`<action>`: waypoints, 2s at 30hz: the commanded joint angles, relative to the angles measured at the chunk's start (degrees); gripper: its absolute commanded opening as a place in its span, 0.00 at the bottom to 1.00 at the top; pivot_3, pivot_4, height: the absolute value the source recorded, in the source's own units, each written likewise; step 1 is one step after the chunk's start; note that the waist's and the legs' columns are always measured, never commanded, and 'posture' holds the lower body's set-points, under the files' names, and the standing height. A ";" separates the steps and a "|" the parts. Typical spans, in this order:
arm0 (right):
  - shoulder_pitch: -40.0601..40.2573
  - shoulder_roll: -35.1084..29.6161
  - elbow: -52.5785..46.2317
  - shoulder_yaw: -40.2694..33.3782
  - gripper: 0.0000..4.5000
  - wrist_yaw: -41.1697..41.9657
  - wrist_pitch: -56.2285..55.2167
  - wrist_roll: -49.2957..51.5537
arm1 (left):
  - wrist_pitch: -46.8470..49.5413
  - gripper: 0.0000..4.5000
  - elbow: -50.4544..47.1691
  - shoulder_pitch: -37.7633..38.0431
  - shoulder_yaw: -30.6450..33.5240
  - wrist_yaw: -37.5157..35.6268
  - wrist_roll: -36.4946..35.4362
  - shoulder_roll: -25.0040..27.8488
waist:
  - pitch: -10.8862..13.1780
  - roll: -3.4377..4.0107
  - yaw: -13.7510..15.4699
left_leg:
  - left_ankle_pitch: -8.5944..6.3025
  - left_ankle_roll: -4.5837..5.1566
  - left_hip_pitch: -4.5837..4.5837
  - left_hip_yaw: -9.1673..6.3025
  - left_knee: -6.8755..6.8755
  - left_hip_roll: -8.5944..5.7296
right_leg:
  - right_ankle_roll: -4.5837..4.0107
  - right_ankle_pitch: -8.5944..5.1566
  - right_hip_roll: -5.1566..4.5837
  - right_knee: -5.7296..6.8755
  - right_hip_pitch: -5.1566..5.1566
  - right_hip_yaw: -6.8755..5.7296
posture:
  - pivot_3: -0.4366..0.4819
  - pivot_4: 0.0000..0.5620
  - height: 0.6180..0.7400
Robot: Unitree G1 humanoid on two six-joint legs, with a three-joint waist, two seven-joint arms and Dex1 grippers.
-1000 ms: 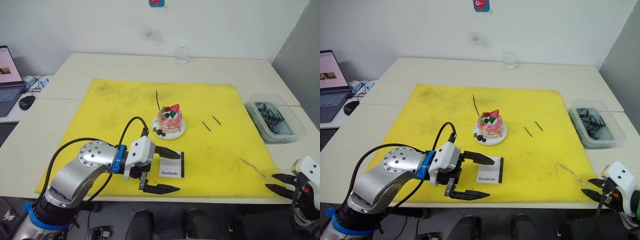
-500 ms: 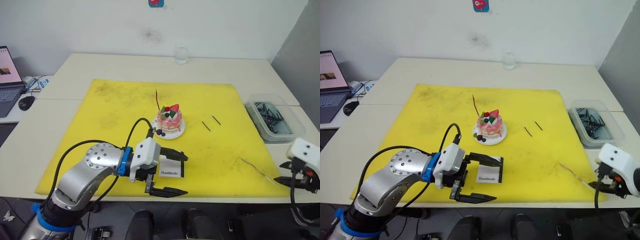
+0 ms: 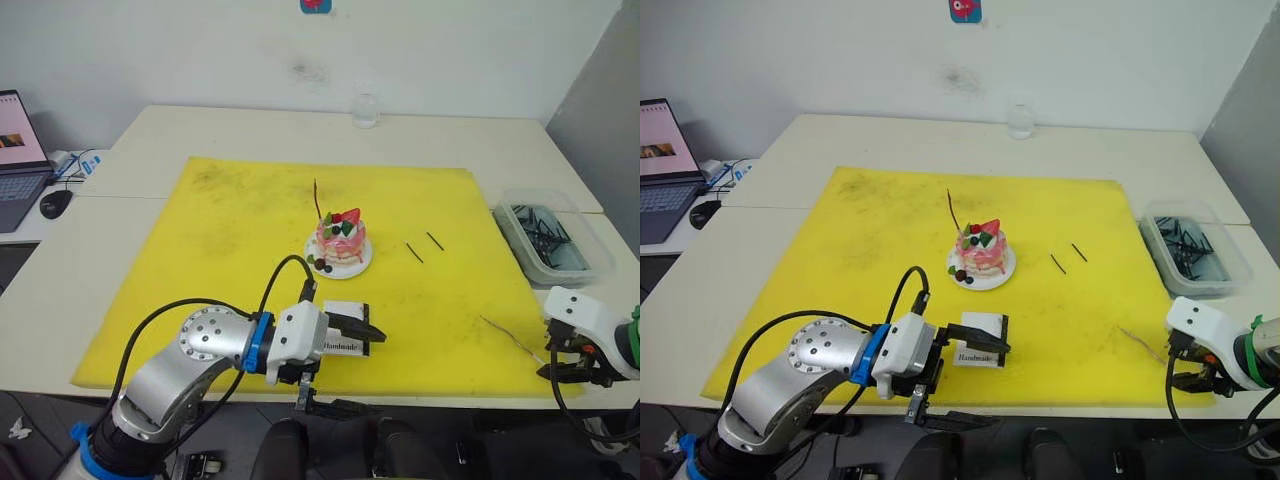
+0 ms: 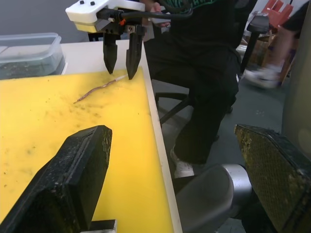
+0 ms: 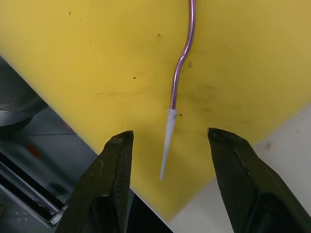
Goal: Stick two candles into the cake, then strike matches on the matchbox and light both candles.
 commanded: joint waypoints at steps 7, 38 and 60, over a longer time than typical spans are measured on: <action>-2.96 0.67 1.09 1.87 0.56 -0.61 -0.62 -0.93 | -1.99 1.00 -1.63 0.13 -0.46 0.73 0.58 -0.60 | 0.00 0.01 0.00 | 0.00 0.00 0.00 0.00 0.00 0.00 | 0.00 0.00 0.00 0.00 0.00 0.02 | 0.48 0.27 1.00; -10.39 1.36 0.56 -1.02 0.01 2.26 3.90 3.96 | -1.75 1.00 0.16 1.13 2.24 2.61 0.84 1.13 | -0.01 0.04 -0.13 | 0.00 0.00 0.02 0.00 0.00 0.01 | 0.01 0.01 0.02 0.02 0.00 0.01 | 0.48 0.27 1.00; -33.13 66.22 14.95 9.99 0.01 -24.28 -38.48 -2.33 | 8.63 1.00 0.12 3.36 20.35 21.37 -6.40 -1.34 | 0.01 0.03 -0.53 | 0.00 0.00 -0.05 -0.04 0.01 0.05 | 0.04 0.05 0.09 0.02 -0.03 0.09 | 0.48 0.27 1.00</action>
